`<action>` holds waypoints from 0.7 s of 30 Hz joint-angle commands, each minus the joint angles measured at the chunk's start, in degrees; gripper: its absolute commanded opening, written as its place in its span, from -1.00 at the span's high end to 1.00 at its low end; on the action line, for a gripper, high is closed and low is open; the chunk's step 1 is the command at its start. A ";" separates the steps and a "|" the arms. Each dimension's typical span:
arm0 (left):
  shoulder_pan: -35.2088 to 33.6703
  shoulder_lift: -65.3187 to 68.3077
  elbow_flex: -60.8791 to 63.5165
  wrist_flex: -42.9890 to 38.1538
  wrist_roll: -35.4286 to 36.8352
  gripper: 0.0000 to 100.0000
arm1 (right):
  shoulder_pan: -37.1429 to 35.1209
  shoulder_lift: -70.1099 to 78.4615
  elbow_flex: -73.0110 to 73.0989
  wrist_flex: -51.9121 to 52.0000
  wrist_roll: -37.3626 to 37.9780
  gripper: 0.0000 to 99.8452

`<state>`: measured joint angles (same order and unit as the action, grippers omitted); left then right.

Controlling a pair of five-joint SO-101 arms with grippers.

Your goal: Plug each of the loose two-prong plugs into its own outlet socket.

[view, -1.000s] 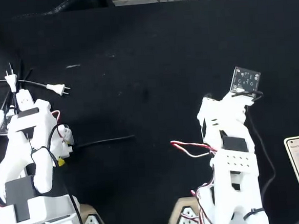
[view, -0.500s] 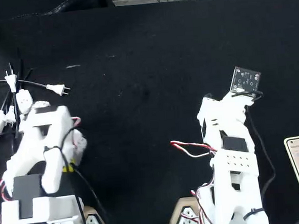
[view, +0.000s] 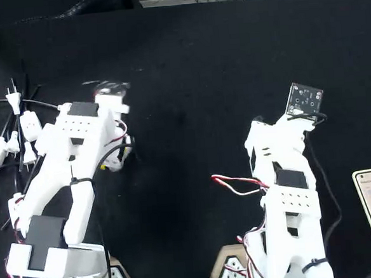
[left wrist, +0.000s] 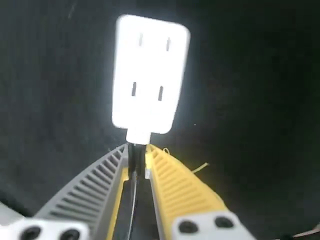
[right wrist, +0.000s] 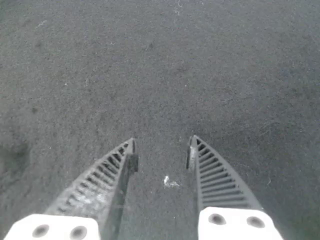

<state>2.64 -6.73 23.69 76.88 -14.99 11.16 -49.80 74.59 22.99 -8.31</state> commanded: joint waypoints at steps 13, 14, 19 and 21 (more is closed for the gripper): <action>2.95 -0.97 18.68 -29.71 -39.03 0.87 | -1.05 -1.54 -1.19 0.26 0.09 0.67; 2.33 -1.49 19.56 -30.33 -39.65 0.87 | -1.05 -1.54 -1.19 0.26 0.09 0.67; -3.03 -1.58 15.87 -28.84 -39.82 0.87 | -1.05 -1.54 -1.27 0.18 0.09 0.67; -4.97 -1.58 13.49 -26.02 -39.74 0.84 | -1.05 -1.54 -1.19 0.18 0.09 0.67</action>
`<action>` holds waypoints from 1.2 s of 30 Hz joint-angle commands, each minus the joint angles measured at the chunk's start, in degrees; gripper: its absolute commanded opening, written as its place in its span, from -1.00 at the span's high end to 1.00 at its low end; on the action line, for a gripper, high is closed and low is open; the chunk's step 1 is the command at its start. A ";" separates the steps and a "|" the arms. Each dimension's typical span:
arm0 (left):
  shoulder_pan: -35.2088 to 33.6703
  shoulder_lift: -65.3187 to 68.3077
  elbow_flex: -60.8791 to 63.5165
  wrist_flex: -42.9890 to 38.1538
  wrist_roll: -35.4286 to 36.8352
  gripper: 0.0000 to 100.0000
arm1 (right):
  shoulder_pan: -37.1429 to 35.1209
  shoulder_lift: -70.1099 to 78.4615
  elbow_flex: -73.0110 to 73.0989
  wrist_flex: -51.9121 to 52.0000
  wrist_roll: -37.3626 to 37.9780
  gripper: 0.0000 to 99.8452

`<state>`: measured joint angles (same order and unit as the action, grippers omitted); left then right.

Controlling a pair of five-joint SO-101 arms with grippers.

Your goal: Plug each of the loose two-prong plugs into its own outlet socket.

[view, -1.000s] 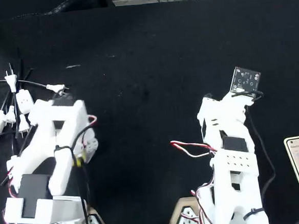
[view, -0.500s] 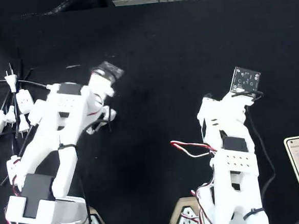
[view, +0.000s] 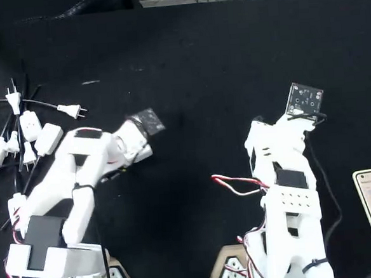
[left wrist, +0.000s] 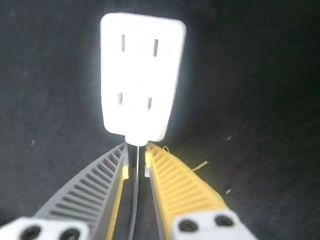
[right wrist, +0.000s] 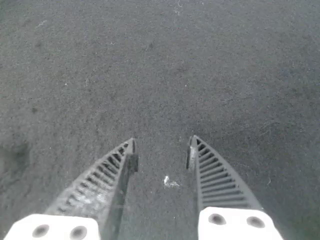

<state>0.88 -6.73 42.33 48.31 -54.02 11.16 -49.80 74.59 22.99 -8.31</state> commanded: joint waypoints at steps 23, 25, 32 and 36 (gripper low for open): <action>-10.95 -1.49 -15.16 16.88 37.36 0.56 | -1.14 -1.45 -1.01 0.09 0.09 0.66; -11.03 -1.49 -13.85 15.21 40.88 0.56 | -1.14 -1.45 -1.01 0.18 0.09 0.66; -11.12 -1.58 -3.91 2.90 50.37 0.56 | -2.90 -1.54 -0.92 0.18 0.09 0.67; -10.95 -1.58 0.04 -1.41 50.81 0.56 | -8.09 -1.54 -0.92 0.26 0.09 0.67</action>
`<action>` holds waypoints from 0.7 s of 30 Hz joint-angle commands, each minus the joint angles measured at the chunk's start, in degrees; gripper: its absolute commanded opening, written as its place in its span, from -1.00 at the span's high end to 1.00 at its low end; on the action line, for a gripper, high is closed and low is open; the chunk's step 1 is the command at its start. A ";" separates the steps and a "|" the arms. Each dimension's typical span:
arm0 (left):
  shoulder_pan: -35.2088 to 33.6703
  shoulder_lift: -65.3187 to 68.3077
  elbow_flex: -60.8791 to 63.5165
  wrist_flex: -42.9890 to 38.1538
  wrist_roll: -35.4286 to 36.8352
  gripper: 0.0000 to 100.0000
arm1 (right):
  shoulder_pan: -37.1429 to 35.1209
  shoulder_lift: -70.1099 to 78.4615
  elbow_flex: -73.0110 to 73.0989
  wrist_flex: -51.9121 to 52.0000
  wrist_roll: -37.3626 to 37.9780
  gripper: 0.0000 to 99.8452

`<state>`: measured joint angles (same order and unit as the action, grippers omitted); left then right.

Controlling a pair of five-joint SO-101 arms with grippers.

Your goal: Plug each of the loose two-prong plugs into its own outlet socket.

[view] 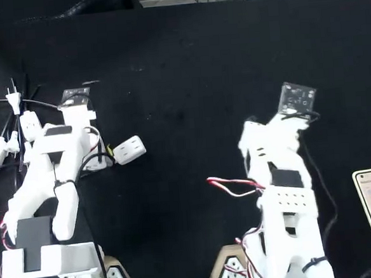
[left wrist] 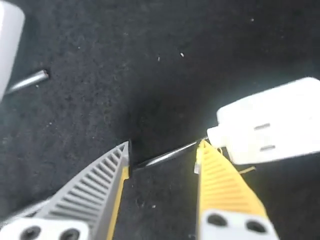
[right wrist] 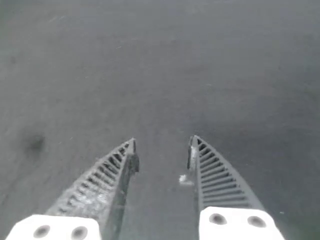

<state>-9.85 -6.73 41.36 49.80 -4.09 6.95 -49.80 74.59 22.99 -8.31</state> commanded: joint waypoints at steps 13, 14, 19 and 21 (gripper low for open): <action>-0.40 -1.58 1.89 -4.84 9.32 0.56 | -8.09 -1.54 -1.45 4.75 0.09 0.67; -0.40 -1.58 1.89 -4.84 9.32 0.56 | -8.09 -1.54 -1.45 4.92 0.09 0.67; -0.40 -5.98 5.58 -7.74 9.23 0.56 | -7.91 -4.00 -3.30 7.12 0.09 0.67; -0.40 -11.25 10.68 -11.69 8.88 0.56 | -8.09 -8.13 -4.62 10.73 0.09 0.67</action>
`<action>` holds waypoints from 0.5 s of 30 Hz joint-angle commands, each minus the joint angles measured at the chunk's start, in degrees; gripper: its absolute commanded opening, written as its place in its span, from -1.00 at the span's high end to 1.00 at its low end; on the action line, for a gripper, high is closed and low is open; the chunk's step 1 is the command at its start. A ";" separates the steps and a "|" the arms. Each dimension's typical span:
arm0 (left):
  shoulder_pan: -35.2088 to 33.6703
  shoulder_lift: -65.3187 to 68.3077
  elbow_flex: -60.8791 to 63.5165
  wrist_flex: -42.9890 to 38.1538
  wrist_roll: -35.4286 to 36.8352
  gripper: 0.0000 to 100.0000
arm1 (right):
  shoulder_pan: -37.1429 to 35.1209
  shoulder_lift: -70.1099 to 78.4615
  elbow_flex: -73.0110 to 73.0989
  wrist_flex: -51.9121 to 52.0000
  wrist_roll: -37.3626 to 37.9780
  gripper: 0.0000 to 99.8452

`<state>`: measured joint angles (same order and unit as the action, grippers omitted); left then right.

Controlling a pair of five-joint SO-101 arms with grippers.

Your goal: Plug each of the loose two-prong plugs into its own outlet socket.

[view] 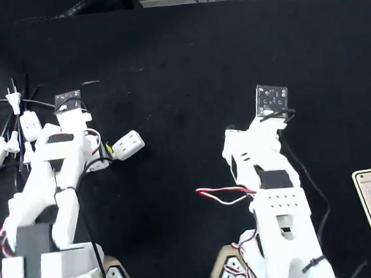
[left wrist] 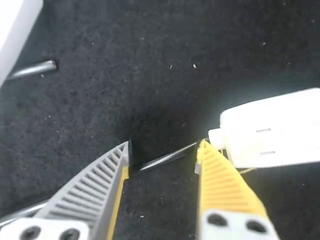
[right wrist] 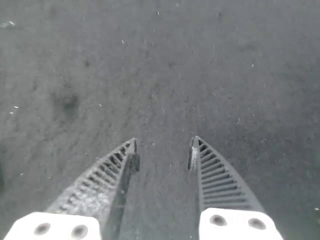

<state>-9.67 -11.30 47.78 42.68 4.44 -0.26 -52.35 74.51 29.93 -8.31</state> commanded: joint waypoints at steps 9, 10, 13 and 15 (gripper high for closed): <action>-0.48 -21.19 14.73 -8.97 0.35 0.55 | -12.92 -24.40 -2.07 5.01 1.23 0.67; -0.48 -20.75 14.73 -9.14 0.53 0.55 | -15.12 -24.04 -1.45 2.55 3.25 0.67; -0.84 -18.99 13.32 -9.14 0.88 0.55 | -18.46 -20.70 0.66 -6.15 9.67 0.67; -2.42 -17.58 12.26 -10.55 1.93 0.56 | -18.46 -16.75 1.54 -10.73 10.99 0.67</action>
<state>-10.11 -29.58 62.90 34.07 4.70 -17.41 -72.75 76.00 26.51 -0.22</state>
